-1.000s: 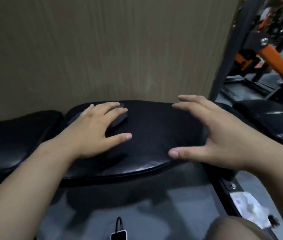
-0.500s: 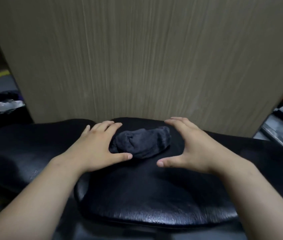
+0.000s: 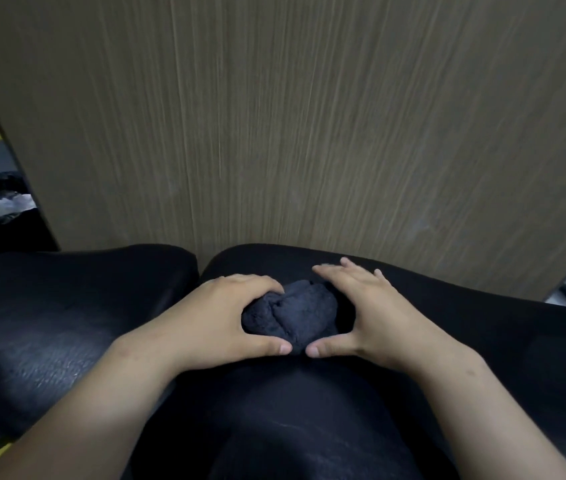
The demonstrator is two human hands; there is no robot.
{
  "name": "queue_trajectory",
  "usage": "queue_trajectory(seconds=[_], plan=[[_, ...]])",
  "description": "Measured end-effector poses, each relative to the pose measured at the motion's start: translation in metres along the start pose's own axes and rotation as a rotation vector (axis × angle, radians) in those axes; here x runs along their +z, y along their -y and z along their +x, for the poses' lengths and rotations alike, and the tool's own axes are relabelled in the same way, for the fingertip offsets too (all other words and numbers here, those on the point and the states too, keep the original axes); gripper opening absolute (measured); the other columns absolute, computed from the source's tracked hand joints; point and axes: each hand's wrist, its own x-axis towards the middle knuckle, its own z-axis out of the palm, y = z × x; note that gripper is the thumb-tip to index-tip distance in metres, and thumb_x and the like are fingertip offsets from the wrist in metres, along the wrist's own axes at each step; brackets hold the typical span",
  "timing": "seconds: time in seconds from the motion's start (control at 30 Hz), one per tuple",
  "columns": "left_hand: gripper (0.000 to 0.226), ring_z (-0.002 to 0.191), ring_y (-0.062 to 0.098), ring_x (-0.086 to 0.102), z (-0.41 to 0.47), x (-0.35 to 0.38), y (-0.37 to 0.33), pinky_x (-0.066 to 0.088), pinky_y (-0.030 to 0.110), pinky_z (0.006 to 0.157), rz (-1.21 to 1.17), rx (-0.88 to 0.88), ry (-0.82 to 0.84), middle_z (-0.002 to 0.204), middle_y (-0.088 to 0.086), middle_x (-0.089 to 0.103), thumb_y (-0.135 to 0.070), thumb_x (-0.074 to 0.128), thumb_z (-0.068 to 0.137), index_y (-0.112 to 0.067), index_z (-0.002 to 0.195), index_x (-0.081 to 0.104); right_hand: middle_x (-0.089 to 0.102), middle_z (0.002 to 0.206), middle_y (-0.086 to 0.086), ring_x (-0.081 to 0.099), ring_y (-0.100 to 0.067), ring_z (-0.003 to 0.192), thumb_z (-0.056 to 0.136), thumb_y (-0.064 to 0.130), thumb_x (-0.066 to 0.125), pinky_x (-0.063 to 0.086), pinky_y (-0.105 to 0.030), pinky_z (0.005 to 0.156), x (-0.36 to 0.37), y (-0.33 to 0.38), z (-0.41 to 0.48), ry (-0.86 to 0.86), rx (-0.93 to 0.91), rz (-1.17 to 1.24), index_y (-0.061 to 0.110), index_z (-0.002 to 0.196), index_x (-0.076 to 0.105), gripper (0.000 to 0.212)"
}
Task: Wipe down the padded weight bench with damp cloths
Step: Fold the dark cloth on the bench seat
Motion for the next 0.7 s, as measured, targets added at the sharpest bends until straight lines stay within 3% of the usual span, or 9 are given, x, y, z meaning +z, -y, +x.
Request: queue_trajectory(seconds=[0.13, 0.27, 0.33, 0.43, 0.53, 0.6, 0.7], plan=[[0.054, 0.100, -0.005, 0.057, 0.002, -0.001, -0.002, 0.050, 0.028, 0.083, -0.024, -0.009, 0.001, 0.105, -0.026, 0.061, -0.069, 0.072, 0.063, -0.042, 0.107, 0.053, 0.046, 0.136, 0.019, 0.033, -0.005, 0.136, 0.056, 0.079, 0.070, 0.005, -0.049, 0.121, -0.001, 0.002, 0.000, -0.003, 0.039, -0.105, 0.037, 0.147, 0.033, 0.107], [0.051, 0.078, 0.000, 0.058, 0.000, -0.011, -0.011, 0.044, 0.023, 0.066, 0.187, -0.046, -0.064, 0.082, -0.019, 0.061, -0.076, 0.067, 0.059, -0.039, 0.088, 0.048, 0.055, 0.106, 0.019, 0.048, -0.007, 0.111, 0.053, 0.091, 0.056, 0.026, -0.042, 0.111, -0.006, 0.005, -0.008, 0.003, 0.079, -0.282, 0.039, 0.123, 0.053, 0.087], [0.059, 0.085, 0.000, 0.058, -0.001, -0.012, -0.014, 0.047, 0.024, 0.074, 0.225, -0.069, -0.029, 0.090, -0.021, 0.060, -0.079, 0.066, 0.058, -0.042, 0.100, 0.050, 0.054, 0.099, 0.017, 0.048, -0.006, 0.103, 0.054, 0.093, 0.053, 0.032, -0.036, 0.101, -0.007, 0.007, -0.016, 0.035, 0.090, -0.316, 0.038, 0.115, 0.055, 0.082], [0.092, 0.107, -0.001, 0.052, -0.002, -0.005, -0.018, 0.045, 0.027, 0.095, 0.215, -0.048, 0.088, 0.111, -0.025, 0.052, -0.085, 0.063, 0.053, -0.044, 0.133, 0.047, 0.047, 0.108, 0.016, 0.042, -0.008, 0.108, 0.057, 0.089, 0.057, 0.035, -0.034, 0.098, -0.008, 0.007, -0.026, 0.090, 0.079, -0.306, 0.040, 0.122, 0.052, 0.081], [0.092, 0.111, -0.004, 0.048, -0.005, 0.002, -0.028, 0.043, 0.023, 0.097, 0.141, -0.019, 0.131, 0.114, -0.028, 0.049, -0.084, 0.069, 0.050, -0.043, 0.131, 0.052, 0.042, 0.118, 0.016, 0.039, -0.007, 0.111, 0.060, 0.079, 0.067, 0.039, -0.030, 0.098, -0.007, 0.003, -0.033, 0.096, 0.024, -0.178, 0.039, 0.128, 0.052, 0.080], [0.082, 0.108, -0.006, 0.047, -0.007, 0.006, -0.038, 0.041, 0.021, 0.095, 0.127, 0.021, 0.135, 0.112, -0.029, 0.050, -0.078, 0.075, 0.054, -0.044, 0.125, 0.054, 0.046, 0.112, 0.019, 0.041, -0.004, 0.107, 0.059, 0.075, 0.073, 0.042, -0.028, 0.095, -0.006, 0.000, -0.038, 0.093, -0.006, -0.114, 0.038, 0.125, 0.055, 0.078], [0.076, 0.105, -0.007, 0.049, -0.011, 0.007, -0.049, 0.041, 0.030, 0.097, 0.199, 0.064, 0.128, 0.110, -0.029, 0.052, -0.078, 0.071, 0.055, -0.047, 0.120, 0.047, 0.051, 0.099, 0.018, 0.045, -0.004, 0.099, 0.057, 0.077, 0.071, 0.044, -0.032, 0.090, -0.007, -0.001, -0.046, 0.098, -0.022, -0.181, 0.036, 0.115, 0.057, 0.072]])
